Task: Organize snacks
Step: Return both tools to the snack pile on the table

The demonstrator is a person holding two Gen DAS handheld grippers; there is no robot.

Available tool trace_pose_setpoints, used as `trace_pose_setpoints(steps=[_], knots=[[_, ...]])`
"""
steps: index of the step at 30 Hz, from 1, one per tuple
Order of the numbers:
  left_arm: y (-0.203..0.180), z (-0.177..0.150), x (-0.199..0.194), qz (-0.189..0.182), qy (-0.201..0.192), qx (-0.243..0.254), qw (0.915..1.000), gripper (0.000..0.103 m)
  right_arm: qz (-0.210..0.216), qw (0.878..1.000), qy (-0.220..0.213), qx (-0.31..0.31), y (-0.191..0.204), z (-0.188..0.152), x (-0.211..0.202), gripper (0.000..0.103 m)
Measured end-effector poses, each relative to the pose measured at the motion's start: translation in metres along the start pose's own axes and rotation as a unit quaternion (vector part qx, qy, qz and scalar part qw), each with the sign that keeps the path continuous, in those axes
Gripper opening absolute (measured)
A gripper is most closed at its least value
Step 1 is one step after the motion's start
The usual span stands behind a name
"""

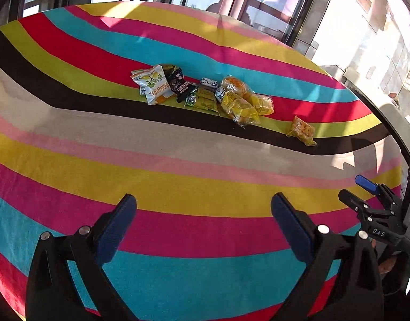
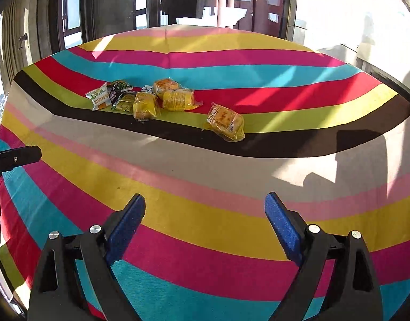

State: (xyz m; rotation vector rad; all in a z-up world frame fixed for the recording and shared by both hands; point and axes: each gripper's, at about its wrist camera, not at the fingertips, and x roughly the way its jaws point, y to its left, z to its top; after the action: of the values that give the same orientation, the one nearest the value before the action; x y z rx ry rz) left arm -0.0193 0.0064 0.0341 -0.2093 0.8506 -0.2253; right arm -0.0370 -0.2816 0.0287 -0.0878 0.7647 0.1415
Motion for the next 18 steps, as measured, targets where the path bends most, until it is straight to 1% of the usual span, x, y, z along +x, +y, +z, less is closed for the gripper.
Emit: trace_pose_setpoints(steps=[3, 5, 6, 7, 9, 11, 14, 16, 18], knots=[[0.01, -0.001, 0.009, 0.001, -0.002, -0.014, 0.9999, 0.101, -0.017, 1.0, 0.017, 0.018, -0.019, 0.012, 0.028, 0.087], [0.018, -0.005, 0.018, 0.007, 0.002, -0.02, 0.9998, 0.101, -0.01, 0.999, 0.024, 0.041, -0.029, 0.019, 0.042, 0.087], [0.021, -0.006, 0.019, 0.001, 0.001, -0.028, 0.9996, 0.101, -0.009, 0.999, 0.023, 0.046, -0.03, 0.023, 0.047, 0.087], [0.024, -0.006, 0.015, -0.009, -0.01, -0.034, 0.9993, 0.101, -0.012, 0.999, 0.022, 0.041, -0.03, 0.028, 0.053, 0.087], [0.029, -0.006, 0.017, -0.003, -0.008, -0.051, 0.9987, 0.101, -0.017, 1.0, 0.017, 0.013, -0.025, 0.042, 0.065, 0.087], [0.028, -0.005, 0.017, 0.003, -0.011, -0.051, 0.9986, 0.101, -0.011, 0.999, 0.009, -0.029, -0.02, 0.057, 0.077, 0.087], [0.028, -0.005, 0.017, 0.004, -0.01, -0.049, 0.9987, 0.101, -0.012, 0.996, 0.009, -0.089, -0.015, 0.074, 0.097, 0.087], [0.03, -0.005, 0.017, -0.001, -0.012, -0.052, 0.9986, 0.101, 0.003, 0.994, 0.022, -0.106, -0.015, 0.084, 0.111, 0.087], [0.03, -0.005, 0.016, -0.002, -0.012, -0.054, 0.9985, 0.101, 0.026, 0.993, 0.033, -0.109, -0.016, 0.09, 0.121, 0.087]])
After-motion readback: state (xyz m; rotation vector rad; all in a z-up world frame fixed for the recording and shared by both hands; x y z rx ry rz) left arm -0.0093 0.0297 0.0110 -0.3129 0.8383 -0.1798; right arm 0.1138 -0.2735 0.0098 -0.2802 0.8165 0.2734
